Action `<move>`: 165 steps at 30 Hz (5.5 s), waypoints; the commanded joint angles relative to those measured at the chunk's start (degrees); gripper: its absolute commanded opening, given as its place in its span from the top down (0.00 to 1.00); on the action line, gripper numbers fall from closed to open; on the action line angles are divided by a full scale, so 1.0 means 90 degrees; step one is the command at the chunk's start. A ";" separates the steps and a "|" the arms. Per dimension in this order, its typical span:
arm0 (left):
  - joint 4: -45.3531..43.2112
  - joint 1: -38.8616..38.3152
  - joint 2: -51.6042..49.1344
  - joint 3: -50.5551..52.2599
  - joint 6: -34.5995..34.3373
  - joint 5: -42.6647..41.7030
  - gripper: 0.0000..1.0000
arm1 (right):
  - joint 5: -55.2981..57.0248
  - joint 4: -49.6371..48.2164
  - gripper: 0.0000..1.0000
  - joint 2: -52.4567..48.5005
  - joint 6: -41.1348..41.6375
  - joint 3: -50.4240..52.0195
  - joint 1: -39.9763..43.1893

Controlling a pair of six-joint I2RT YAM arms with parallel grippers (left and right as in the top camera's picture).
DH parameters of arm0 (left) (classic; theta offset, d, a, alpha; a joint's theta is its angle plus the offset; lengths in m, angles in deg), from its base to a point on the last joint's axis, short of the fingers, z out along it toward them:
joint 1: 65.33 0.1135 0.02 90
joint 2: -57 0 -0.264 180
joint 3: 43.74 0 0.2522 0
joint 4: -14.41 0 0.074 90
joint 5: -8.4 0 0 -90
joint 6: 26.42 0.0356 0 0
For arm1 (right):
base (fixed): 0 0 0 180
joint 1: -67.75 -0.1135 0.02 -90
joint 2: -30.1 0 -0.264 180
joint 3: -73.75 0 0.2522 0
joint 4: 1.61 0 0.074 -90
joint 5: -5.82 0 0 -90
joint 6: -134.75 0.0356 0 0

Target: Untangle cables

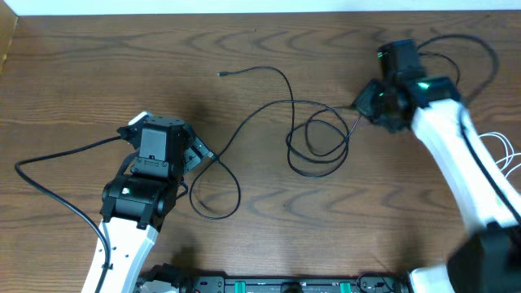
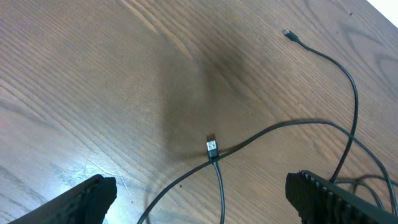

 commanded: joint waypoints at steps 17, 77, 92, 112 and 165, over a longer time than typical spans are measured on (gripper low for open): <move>0.0032 0.0027 -0.0007 -0.0085 -0.0036 0.0041 0.06 | -0.0542 -0.1392 0.99 0.2737 -0.1812 -0.0398 0.0833; 0.0032 0.0027 -0.0010 -0.0085 -0.0036 0.0041 0.06 | -0.2599 -0.3269 0.99 0.0787 -0.2149 -0.1549 0.2334; 0.0032 0.0027 -0.0015 -0.0085 -0.0034 0.0041 0.06 | -0.1042 -0.3679 0.99 -0.0559 -0.3636 -0.1532 0.3587; 0.0032 0.0027 -0.0036 -0.0085 -0.0034 0.0041 0.06 | 0.0624 -0.5498 0.98 -0.2985 -0.4850 -0.1532 0.4626; 0.0032 0.0027 -0.0036 -0.0085 -0.0036 0.0041 0.06 | 0.1559 -0.5627 0.99 -0.4748 -0.4619 -0.1532 0.4345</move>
